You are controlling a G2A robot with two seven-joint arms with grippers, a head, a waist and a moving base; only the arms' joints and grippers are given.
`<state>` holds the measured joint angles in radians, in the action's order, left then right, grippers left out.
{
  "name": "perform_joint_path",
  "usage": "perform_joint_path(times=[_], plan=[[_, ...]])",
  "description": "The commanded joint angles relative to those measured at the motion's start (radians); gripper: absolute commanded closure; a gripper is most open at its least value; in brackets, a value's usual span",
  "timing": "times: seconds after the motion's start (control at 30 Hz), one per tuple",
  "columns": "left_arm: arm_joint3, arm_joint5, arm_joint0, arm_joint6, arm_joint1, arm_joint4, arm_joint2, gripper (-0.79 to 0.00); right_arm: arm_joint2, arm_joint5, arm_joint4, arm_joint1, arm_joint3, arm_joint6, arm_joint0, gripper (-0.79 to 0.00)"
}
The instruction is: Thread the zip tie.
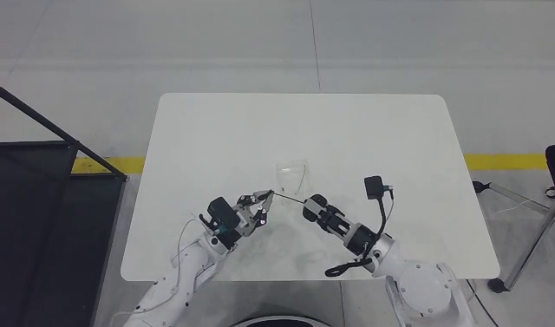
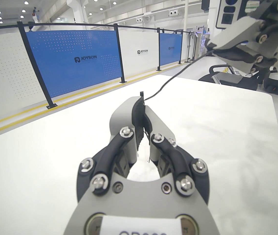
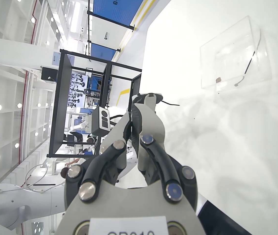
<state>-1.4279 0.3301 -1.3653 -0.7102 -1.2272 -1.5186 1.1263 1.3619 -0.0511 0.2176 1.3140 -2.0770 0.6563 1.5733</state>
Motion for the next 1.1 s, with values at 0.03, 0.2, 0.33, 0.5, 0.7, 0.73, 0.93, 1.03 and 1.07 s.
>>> perform_joint_path(times=[0.03, 0.2, 0.33, 0.5, 0.7, 0.73, 0.93, 1.03, 1.07], plan=[[-0.006, -0.014, -0.007, -0.006, 0.0, 0.005, 0.005, 0.0, -0.002, 0.006, 0.012, -0.003, 0.0, -0.005, 0.009, 0.0], [-0.013, -0.05, -0.015, -0.014, -0.001, -0.001, 0.007, 0.0, -0.012, 0.006, 0.036, -0.007, -0.001, -0.031, 0.02, 0.0], [-0.014, -0.055, -0.016, -0.016, -0.002, -0.001, 0.006, 0.0, -0.021, -0.003, 0.051, -0.01, 0.0, -0.042, 0.021, 0.0], [-0.014, -0.053, -0.015, -0.012, -0.002, -0.003, 0.005, 0.0, -0.036, -0.045, 0.079, -0.013, 0.0, -0.043, 0.009, 0.0], [-0.012, -0.05, -0.014, -0.012, -0.003, -0.006, 0.003, 0.0, -0.051, -0.064, 0.086, -0.016, 0.004, -0.042, -0.005, 0.0], [-0.012, -0.05, -0.014, -0.012, -0.003, -0.006, 0.003, 0.0, -0.051, -0.066, 0.085, -0.017, 0.004, -0.042, -0.006, 0.0], [-0.01, -0.045, -0.012, -0.013, -0.003, -0.008, 0.003, 0.0, -0.053, -0.073, 0.077, -0.02, 0.004, -0.049, -0.01, 0.0], [-0.008, -0.044, -0.012, -0.016, -0.003, -0.006, 0.003, 0.0, -0.052, -0.075, 0.07, -0.022, 0.006, -0.051, -0.012, 0.0], [-0.008, -0.044, -0.012, -0.016, -0.003, -0.006, 0.004, 0.0, -0.052, -0.075, 0.068, -0.023, 0.006, -0.051, -0.012, 0.0]])
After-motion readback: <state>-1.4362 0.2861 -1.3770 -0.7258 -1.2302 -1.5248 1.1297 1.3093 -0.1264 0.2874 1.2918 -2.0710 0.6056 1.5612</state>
